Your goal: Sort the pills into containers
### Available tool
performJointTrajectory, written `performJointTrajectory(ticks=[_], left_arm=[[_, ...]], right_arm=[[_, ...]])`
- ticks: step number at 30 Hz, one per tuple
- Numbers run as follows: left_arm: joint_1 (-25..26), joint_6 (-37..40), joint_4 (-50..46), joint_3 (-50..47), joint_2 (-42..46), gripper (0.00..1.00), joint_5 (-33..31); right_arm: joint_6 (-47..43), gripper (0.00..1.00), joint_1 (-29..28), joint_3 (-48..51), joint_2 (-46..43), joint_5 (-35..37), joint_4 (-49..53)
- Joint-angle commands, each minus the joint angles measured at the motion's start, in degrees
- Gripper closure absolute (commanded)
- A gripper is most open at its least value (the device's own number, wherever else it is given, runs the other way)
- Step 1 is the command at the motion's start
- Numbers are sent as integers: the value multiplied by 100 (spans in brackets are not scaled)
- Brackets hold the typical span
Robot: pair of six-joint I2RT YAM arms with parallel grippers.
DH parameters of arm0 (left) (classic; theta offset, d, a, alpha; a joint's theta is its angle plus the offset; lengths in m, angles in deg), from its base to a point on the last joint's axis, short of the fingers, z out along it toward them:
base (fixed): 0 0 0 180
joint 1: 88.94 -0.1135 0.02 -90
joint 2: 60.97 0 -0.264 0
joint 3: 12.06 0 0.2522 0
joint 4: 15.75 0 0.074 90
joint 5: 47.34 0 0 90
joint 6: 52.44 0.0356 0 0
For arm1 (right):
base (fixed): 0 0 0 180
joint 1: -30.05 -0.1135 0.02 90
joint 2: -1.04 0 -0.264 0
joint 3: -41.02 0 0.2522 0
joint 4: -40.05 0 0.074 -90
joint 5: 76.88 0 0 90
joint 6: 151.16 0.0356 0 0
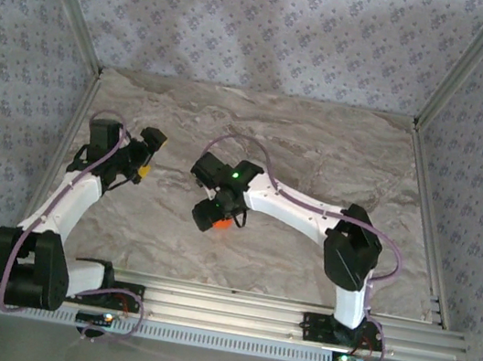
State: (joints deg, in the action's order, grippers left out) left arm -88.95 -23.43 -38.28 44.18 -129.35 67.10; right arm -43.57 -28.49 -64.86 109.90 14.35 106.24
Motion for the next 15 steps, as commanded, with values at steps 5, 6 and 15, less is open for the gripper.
performJointTrajectory(ticks=[5,6,15], left_arm=[[-34,33,192,-3,-35,0,115],[-42,35,192,-2,-43,0,113],[-33,53,209,14,-89,0,87]], right_arm=[[214,17,329,119,-163,83,90],[271,18,419,160,-208,-4,24],[744,20,1213,580,-566,-666,-613]])
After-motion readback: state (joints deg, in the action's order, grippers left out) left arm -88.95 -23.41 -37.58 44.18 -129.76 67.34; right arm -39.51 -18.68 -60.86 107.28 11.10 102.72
